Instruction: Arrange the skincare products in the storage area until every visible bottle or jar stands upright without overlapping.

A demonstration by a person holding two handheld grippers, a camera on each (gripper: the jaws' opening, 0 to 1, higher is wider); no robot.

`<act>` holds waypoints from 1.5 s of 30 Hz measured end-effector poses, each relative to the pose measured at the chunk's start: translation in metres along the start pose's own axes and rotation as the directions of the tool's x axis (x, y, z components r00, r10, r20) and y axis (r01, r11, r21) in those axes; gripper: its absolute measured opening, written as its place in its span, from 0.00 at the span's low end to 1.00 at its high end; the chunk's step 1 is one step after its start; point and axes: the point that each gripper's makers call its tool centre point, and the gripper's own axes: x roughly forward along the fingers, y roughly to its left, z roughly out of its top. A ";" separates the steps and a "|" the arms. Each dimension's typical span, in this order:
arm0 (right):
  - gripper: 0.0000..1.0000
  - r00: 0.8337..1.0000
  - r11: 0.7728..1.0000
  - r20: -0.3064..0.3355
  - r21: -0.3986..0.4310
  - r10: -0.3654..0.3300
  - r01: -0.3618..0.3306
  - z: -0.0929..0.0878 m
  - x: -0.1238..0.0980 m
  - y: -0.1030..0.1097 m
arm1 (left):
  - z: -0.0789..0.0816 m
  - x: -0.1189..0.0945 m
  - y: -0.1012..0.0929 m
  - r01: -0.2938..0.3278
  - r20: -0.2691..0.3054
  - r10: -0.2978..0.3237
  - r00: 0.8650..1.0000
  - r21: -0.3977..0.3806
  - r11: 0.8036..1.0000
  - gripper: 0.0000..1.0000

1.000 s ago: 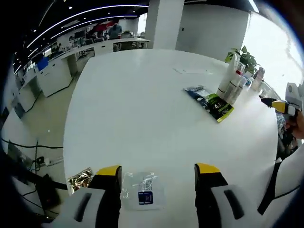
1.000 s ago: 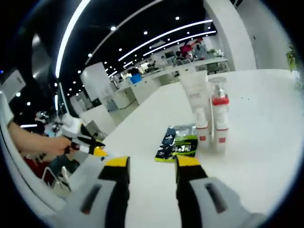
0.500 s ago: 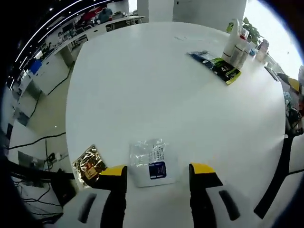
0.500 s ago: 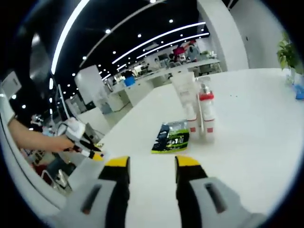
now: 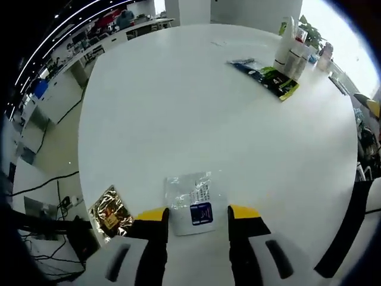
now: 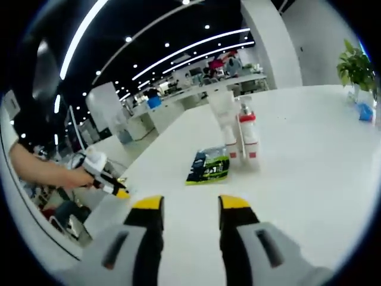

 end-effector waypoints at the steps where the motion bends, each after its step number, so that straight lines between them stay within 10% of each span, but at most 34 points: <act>1: 0.34 1.000 1.000 -0.003 -0.003 -0.001 0.001 -0.001 -0.001 0.002 | 0.000 0.000 0.000 0.001 -0.002 -0.001 1.000 0.000 1.000 0.40; 16: 0.34 1.000 0.999 0.000 -0.036 0.029 -0.029 0.015 -0.007 -0.018 | 0.004 -0.001 -0.022 0.033 -0.052 -0.030 0.998 0.061 0.998 0.34; 27: 0.35 0.994 0.993 0.027 -0.060 0.101 -0.100 0.027 0.005 -0.027 | 0.040 -0.010 -0.043 0.072 -0.055 -0.064 0.996 0.164 0.984 0.35; 39: 0.37 0.983 0.982 -0.036 -0.052 0.178 -0.180 -0.005 0.004 -0.046 | 0.083 -0.009 -0.060 0.095 -0.072 -0.073 0.995 0.366 0.926 0.35; 45: 0.38 0.977 0.975 -0.040 -0.069 0.208 -0.210 -0.009 0.002 -0.047 | 0.100 -0.009 -0.066 0.118 -0.104 -0.076 0.992 0.496 0.860 0.35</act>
